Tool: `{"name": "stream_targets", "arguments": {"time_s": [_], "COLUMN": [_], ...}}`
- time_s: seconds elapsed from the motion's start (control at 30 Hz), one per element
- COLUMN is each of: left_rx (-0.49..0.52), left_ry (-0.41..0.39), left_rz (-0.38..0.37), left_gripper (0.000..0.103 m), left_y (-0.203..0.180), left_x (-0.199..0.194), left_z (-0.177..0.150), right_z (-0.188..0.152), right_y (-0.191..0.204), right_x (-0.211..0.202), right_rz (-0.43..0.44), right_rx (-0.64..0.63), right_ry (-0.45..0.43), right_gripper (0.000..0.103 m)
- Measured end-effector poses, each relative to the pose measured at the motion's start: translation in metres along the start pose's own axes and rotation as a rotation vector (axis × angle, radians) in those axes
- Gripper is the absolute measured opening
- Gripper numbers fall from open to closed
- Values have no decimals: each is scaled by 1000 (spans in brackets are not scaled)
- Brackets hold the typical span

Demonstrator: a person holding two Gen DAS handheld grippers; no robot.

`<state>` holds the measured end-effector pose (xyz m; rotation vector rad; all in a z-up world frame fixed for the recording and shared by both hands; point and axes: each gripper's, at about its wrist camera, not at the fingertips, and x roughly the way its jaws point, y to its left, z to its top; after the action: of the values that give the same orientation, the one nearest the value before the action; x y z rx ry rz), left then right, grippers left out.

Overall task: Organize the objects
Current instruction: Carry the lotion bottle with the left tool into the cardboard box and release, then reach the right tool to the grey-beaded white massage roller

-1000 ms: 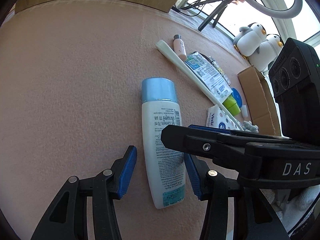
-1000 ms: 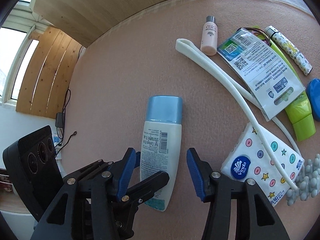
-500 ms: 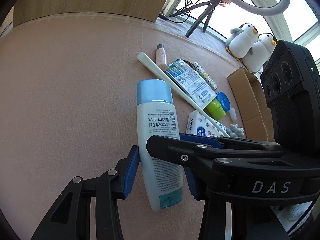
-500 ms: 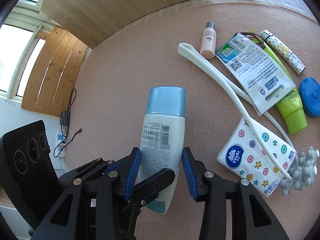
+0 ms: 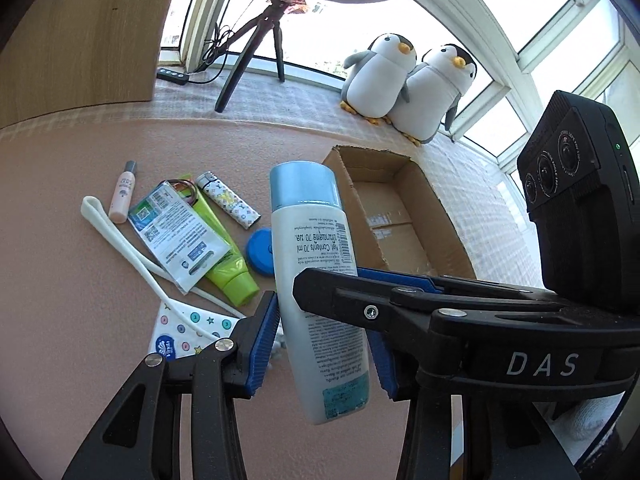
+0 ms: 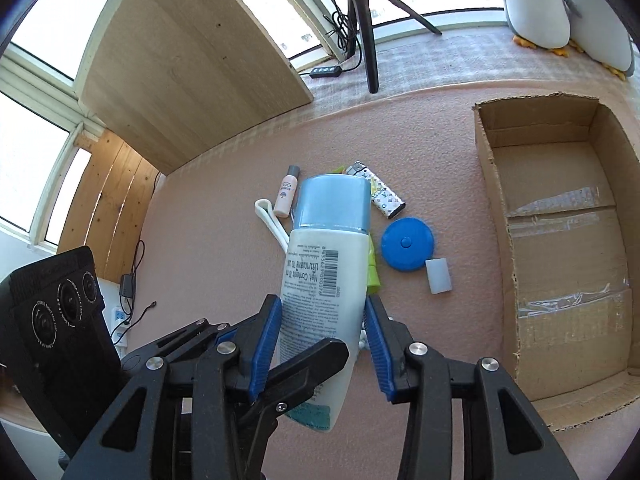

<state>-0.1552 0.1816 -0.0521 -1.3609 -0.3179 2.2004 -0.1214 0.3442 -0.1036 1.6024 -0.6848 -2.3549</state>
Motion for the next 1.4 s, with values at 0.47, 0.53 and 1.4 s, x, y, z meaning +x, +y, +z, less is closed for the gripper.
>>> {"name": "stream_targets", "arguments": {"time_s": [0.47, 0.53, 1.4], "left_rx": [81, 97, 39], "left_ry": [58, 84, 52], "left_rz": [-52, -19, 92], "left_gripper": [47, 56, 76], "left_y": [-114, -121, 130], "left_x": [92, 99, -55], "left_z": [21, 20, -40], "right_z": [15, 14, -38], "right_y": [-112, -121, 48], "right_x": [-48, -52, 4], "right_rz": [-101, -139, -139], "right_rx": [59, 74, 17], "right_ry": [-50, -67, -105], "right_gripper": [39, 45, 36]}}
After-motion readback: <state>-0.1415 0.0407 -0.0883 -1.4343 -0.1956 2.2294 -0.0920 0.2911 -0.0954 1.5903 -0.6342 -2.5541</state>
